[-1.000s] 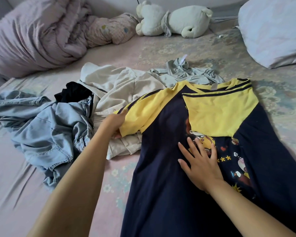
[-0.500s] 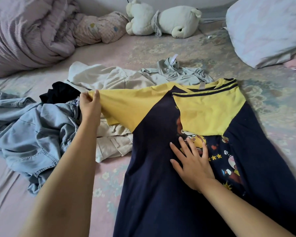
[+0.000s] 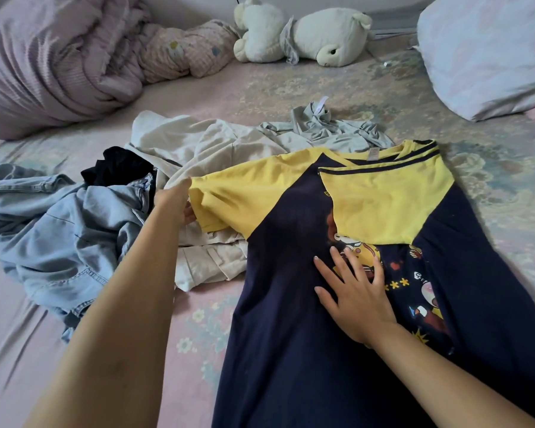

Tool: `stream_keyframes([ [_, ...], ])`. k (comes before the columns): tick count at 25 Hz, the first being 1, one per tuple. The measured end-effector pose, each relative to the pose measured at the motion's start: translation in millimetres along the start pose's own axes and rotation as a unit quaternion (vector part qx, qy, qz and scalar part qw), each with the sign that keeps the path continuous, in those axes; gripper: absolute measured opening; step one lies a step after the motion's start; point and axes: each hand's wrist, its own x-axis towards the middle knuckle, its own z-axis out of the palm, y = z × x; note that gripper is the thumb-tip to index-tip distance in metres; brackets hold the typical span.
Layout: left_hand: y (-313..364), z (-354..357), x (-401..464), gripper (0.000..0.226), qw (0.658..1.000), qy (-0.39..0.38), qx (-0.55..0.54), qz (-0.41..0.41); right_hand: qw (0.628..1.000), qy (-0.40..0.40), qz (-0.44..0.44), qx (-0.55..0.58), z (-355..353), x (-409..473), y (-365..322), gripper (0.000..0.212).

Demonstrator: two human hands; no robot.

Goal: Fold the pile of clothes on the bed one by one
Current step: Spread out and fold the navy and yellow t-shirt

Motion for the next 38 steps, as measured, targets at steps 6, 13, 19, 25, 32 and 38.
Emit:
stream_keyframes([
  [6, -8, -2, -5, 0.045, 0.981, -0.001, 0.164, 0.102, 1.000, -0.016, 0.003, -0.001, -2, 0, 0, 0.057],
  [13, -13, 4, -2, 0.042, 0.979, -0.010, 0.199, 0.043, 1.000, -0.014, 0.002, -0.008, -1, 0, 1, 0.057],
  [19, -2, 5, -11, 0.008, 0.992, -0.089, -0.041, -0.083, 0.999, -0.032, 0.001, 0.004, -3, 0, 1, 0.057],
  [25, 42, 46, -66, 0.023, 0.966, -0.228, -0.082, 0.095, 0.992, -0.063, -0.027, 0.107, -18, -1, 5, 0.059],
  [32, 37, 253, -171, 0.020, 0.926, -0.324, 0.103, 0.166, 0.712, -0.009, 0.235, 0.662, -88, 29, 109, 0.039],
  [38, -46, 294, -168, 0.034, 0.859, -0.351, 0.273, 0.254, 0.713, -0.042, 0.312, 0.626, -78, 44, 132, 0.023],
])
